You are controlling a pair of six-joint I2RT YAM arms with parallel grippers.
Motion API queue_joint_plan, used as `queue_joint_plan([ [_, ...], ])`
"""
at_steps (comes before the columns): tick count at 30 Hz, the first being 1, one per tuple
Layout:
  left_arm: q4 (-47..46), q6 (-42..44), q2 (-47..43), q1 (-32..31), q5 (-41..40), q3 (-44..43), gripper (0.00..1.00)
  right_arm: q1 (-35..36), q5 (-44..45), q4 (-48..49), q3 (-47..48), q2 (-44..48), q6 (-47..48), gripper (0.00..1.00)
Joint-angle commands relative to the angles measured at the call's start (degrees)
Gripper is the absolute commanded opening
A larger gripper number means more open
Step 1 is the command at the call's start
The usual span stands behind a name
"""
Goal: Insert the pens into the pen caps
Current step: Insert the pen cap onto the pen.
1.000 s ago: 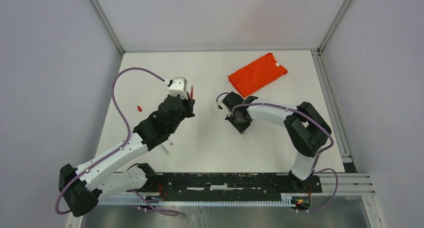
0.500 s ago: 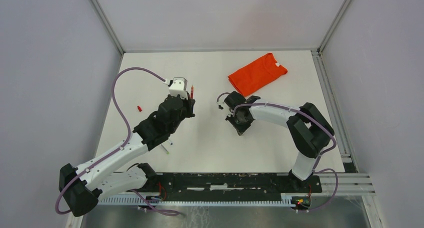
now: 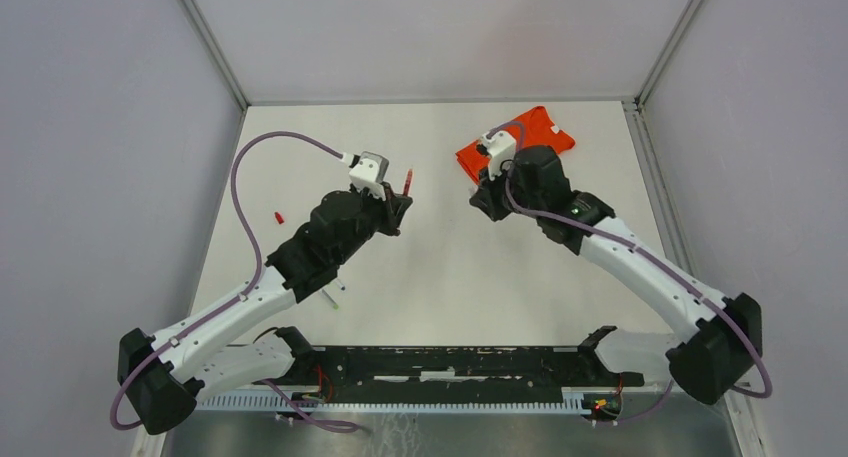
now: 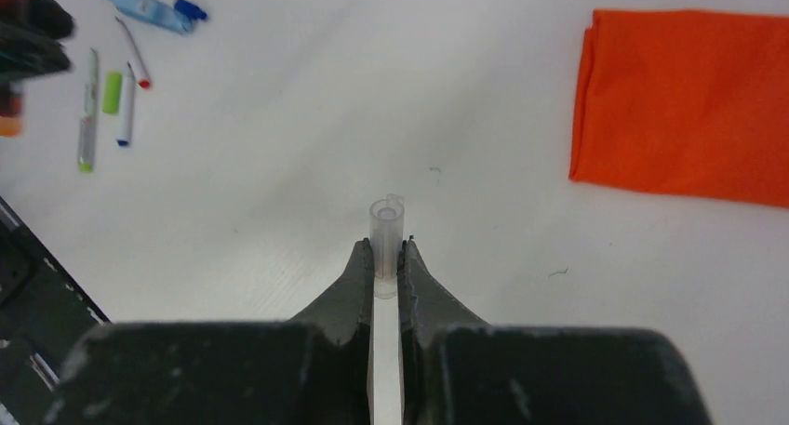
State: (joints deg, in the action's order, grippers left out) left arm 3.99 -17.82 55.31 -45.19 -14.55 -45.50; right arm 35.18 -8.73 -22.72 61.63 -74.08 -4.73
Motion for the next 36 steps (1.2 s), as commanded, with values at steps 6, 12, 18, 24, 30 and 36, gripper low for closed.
queue_joint_plan([
  [6,-10.07,8.35,1.7,-0.17,12.91,-6.75,0.02,-0.42,8.38,23.74,-7.65,16.66,-7.15,0.0],
  [12,-14.32,8.22,2.04,-0.21,11.97,-7.72,0.02,-0.51,6.96,24.14,-9.38,21.28,-6.22,0.0],
  [18,-15.67,10.28,4.27,-0.2,13.8,-10.65,0.02,-0.5,10.16,27.42,-13.98,26.47,-6.61,0.0],
  [24,-18.84,11.09,6.28,-0.17,16.35,-11.94,0.02,-0.51,12.42,27.29,-15.37,28.72,-6.64,0.0],
  [30,-18.48,10.87,7.23,-0.17,16.77,-11.04,0.02,-0.44,14.32,28.94,-16.58,30.27,-9.21,0.0],
  [36,-18.72,9.78,7.14,-0.23,18.81,-8.44,0.02,-0.47,14.79,33.18,-18.82,31.44,-11.64,0.0],
])
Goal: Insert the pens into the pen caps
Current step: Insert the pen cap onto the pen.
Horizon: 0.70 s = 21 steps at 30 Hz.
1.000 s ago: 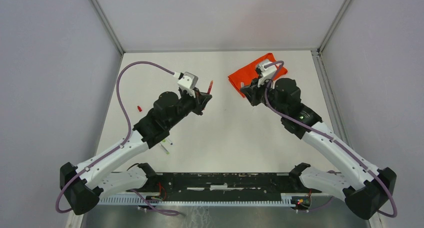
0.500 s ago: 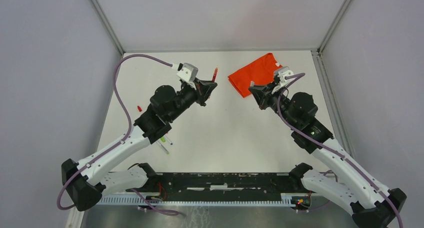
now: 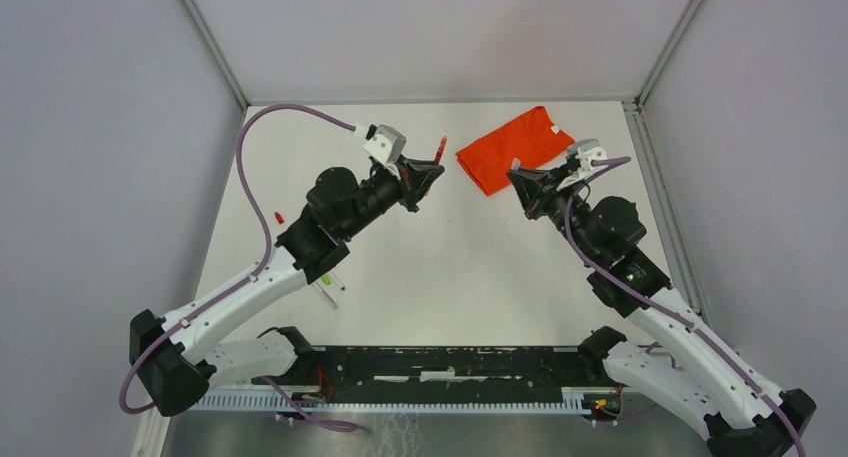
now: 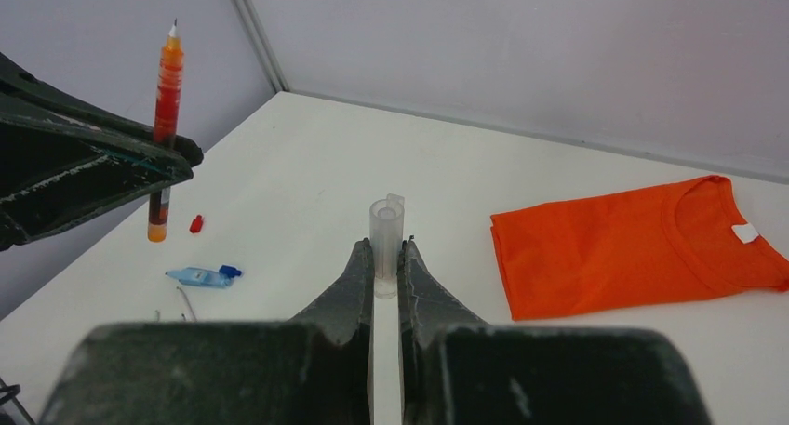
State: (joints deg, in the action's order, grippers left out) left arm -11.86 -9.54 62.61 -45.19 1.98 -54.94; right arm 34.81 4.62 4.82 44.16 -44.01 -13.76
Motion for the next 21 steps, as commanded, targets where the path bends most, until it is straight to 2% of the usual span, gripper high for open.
queue_joint_plan([
  [1,-3.09,1.26,-0.32,-0.24,2.47,1.38,0.02,-0.15,1.44,6.59,-1.81,1.6,-3.1,0.0],
  [9,-3.72,0.42,-1.02,-0.25,3.89,2.81,0.02,-0.12,3.28,8.38,-3.05,1.93,-5.12,0.0],
  [21,-3.46,0.55,0.05,-0.74,7.2,2.75,0.02,-0.12,0.83,18.47,-3.56,2.61,-6.9,0.0],
])
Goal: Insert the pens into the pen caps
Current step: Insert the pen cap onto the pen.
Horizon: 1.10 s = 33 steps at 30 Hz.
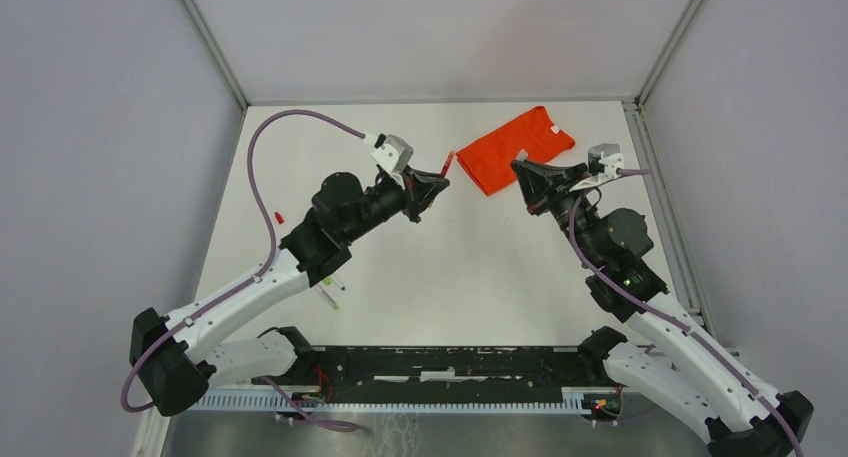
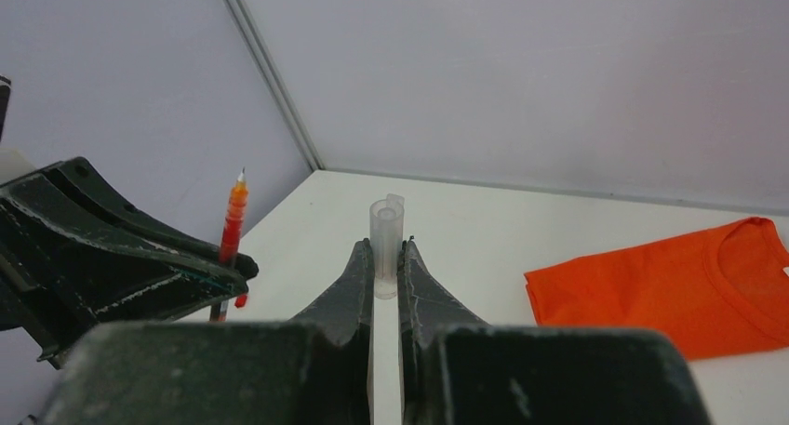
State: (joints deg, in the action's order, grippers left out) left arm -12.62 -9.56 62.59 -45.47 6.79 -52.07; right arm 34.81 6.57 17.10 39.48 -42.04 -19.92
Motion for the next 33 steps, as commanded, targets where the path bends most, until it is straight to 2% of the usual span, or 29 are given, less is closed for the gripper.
queue_joint_plan([
  [1,-2.62,0.66,0.1,-0.62,2.61,-0.13,0.02,-0.11,-1.28,6.82,1.07,0.68,-0.81,0.0],
  [19,-0.82,3.33,1.76,-4.18,3.12,-0.84,0.02,-0.09,-4.82,10.44,5.94,-2.87,0.67,0.0],
  [33,-0.16,4.91,2.01,-5.25,3.07,-0.97,0.02,-0.09,-11.49,14.82,4.2,-4.88,-1.14,0.0],
])
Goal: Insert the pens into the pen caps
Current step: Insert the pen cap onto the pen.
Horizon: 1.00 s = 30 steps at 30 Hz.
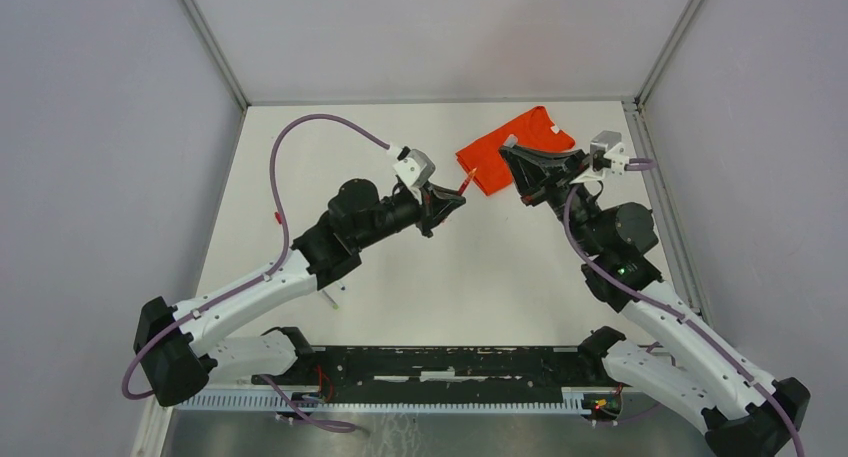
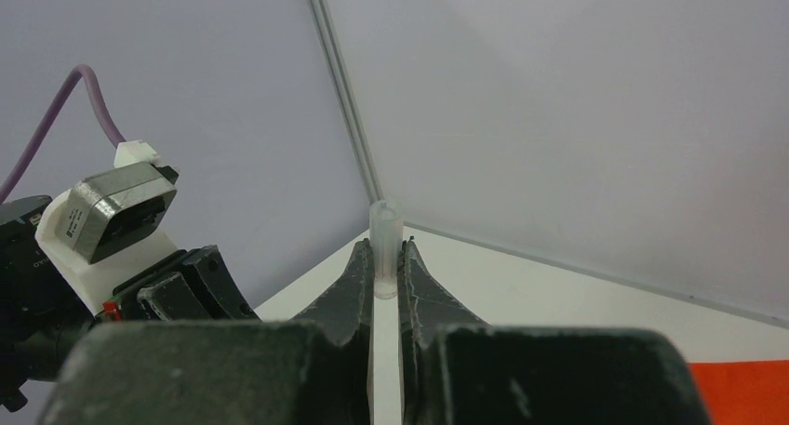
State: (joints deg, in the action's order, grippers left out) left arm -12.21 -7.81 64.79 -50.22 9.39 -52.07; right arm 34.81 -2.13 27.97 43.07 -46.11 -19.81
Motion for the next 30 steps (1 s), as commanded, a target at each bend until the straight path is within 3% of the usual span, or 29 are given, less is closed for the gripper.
queue_joint_plan([
  [1,-0.35,3.28,-0.14,-0.54,0.5,-1.12,0.02,-0.1,-3.33,4.31,0.61,-1.06,-1.44,0.0],
  [8,0.43,4.03,0.13,-0.84,0.92,-1.54,0.02,-0.07,-6.28,7.36,0.09,-2.53,-3.71,0.0],
  [30,-0.45,3.53,-0.73,-1.24,-0.68,-0.84,0.02,-0.14,-3.68,4.72,-3.95,-3.19,-12.43,0.0],
])
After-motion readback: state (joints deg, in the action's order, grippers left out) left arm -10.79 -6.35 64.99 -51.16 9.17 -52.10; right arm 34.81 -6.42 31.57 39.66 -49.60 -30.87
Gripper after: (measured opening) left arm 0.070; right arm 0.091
